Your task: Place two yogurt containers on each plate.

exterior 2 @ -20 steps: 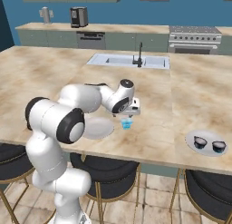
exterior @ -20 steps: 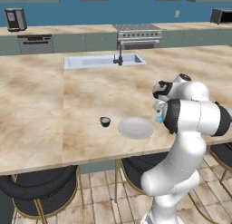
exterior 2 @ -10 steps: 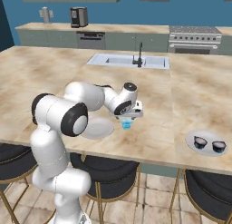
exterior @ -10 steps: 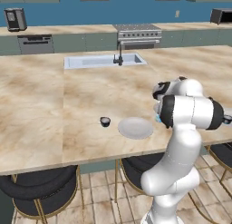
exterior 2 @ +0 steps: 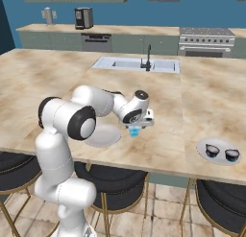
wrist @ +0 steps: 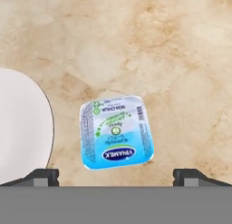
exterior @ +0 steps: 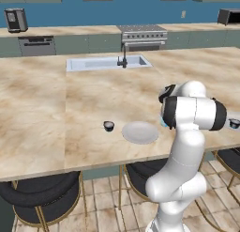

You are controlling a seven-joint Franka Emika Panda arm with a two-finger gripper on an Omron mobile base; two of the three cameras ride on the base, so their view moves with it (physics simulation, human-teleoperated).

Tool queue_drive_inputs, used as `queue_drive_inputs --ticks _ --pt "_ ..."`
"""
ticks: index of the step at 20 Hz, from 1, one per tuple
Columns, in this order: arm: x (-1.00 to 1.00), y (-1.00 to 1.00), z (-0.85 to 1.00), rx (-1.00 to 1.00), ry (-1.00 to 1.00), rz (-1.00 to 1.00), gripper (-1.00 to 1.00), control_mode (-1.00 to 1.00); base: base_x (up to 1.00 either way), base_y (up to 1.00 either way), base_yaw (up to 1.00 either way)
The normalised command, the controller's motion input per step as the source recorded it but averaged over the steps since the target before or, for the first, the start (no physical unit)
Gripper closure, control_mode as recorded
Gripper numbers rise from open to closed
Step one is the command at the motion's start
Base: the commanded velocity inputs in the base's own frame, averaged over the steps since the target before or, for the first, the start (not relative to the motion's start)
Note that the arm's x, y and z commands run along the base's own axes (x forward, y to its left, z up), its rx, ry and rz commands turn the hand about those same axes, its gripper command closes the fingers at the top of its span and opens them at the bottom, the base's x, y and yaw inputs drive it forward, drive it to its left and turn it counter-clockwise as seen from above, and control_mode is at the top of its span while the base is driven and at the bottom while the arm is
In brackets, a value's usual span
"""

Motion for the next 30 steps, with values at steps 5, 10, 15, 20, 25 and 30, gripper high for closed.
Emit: queue_drive_inputs --ticks 5,10,15,20,25,30 --pt "0.0 0.03 -0.1 0.0 0.0 0.0 -1.0 -1.0 0.0 0.0 0.0" --pt "0.06 0.12 -0.06 0.0 0.0 0.0 -1.0 -1.0 0.0 0.0 0.0" --pt "0.14 0.06 -0.05 0.0 0.0 0.0 -1.0 -1.0 0.0 0.0 0.0" --pt "0.22 0.0 -0.05 0.0 0.0 0.0 -1.0 -1.0 0.0 0.0 0.0" --pt "0.08 0.0 -0.2 0.0 0.0 0.0 -1.0 -1.0 0.0 0.0 0.0" --pt "0.0 0.0 -0.14 0.0 0.0 0.0 -1.0 -1.0 0.0 0.0 0.0"
